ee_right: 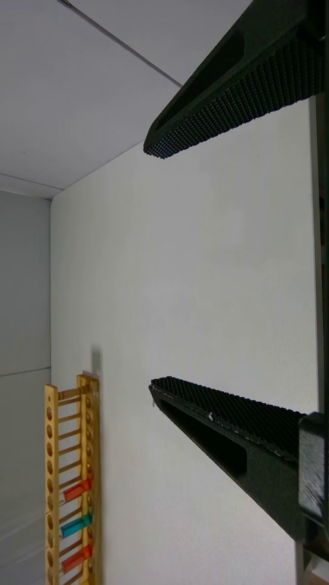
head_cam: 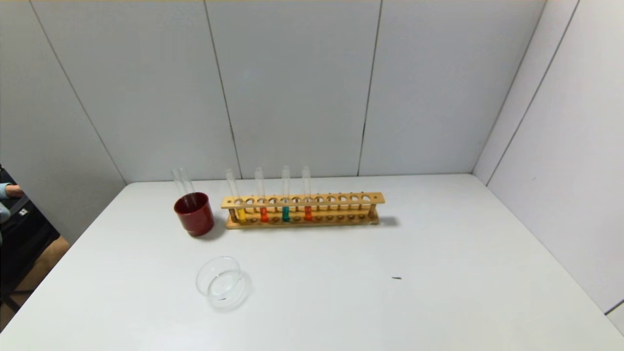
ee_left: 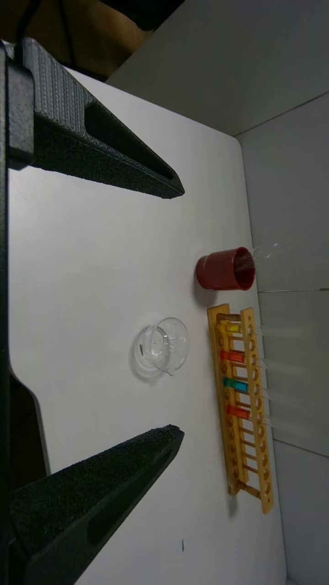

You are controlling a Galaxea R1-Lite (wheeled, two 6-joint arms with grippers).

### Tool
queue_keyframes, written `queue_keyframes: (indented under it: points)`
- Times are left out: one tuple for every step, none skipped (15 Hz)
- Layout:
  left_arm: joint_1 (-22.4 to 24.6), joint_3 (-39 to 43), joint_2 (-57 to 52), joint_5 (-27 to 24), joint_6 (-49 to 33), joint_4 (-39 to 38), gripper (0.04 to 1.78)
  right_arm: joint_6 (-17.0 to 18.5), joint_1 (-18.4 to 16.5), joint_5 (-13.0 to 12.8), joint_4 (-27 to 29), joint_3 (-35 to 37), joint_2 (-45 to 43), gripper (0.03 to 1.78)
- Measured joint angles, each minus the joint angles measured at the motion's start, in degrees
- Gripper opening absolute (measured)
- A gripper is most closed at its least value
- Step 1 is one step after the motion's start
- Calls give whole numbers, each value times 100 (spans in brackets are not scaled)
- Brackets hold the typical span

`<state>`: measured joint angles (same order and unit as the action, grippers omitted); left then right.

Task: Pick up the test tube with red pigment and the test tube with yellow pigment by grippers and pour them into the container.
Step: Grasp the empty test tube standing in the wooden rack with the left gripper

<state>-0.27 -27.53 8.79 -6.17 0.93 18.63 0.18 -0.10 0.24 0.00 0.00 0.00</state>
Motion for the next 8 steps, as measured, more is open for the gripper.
queue_keyframes:
  points:
    - [-17,-408,418,-74,0,48,175,0,0,-2,0,0,0,175]
    - [-30,-742,816,-129,4,74,175,0,0,0,0,0,0,175]
    - [-39,-1092,1285,-188,11,83,175,0,0,-2,0,0,0,175]
    - [-48,-1448,1819,-254,15,33,175,0,0,-2,0,0,0,175]
    - [-55,-1746,2330,-315,17,-69,175,0,0,0,0,0,0,175]
    - [-66,-2002,2842,-354,15,-243,175,0,0,0,0,0,0,175]
    - [-96,-2214,3379,-380,0,-480,175,-2,0,0,0,0,0,175]
    - [-151,-2345,3821,-389,-29,-713,175,-2,0,0,0,0,0,175]
